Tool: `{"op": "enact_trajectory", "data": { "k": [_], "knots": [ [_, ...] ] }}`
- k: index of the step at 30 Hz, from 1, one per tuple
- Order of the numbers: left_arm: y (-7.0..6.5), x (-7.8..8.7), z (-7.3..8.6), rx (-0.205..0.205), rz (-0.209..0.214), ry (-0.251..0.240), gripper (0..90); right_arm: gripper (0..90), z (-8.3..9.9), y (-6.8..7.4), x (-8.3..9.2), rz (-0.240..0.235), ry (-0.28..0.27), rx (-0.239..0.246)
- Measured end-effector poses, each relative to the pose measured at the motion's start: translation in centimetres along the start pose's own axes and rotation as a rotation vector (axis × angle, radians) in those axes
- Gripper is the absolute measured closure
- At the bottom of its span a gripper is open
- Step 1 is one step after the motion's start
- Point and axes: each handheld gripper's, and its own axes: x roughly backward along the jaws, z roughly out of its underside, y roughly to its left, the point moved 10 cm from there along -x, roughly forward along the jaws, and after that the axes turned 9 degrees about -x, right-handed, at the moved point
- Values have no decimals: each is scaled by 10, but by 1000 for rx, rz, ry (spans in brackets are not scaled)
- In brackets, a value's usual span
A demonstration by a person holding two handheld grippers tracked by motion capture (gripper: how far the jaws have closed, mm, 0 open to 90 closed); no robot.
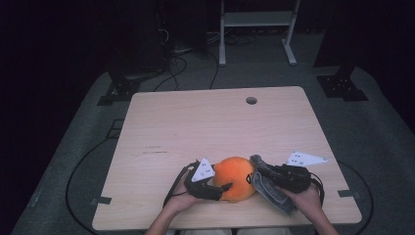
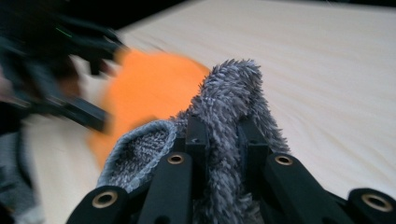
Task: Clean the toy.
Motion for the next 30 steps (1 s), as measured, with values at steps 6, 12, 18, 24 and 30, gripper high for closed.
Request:
{"op": "enact_trajectory", "data": {
  "k": [6,12,18,24,30],
  "knots": [
    [0,1,2,2,3,1,250,774,11,-9,-6,54,71,38],
    [-2,0,1,-7,9,0,250,773,1,-2,1,-6,26,0],
    [-2,1,2,-3,19,-7,235,774,6,8,-11,-5,64,67],
    [-5,0,-1,-33,16,-7,236,774,7,-12,0,41,64,2],
    [-7,0,-2,-69,11,4,213,774,-1,14,-14,-14,49,73]
  ]
}}
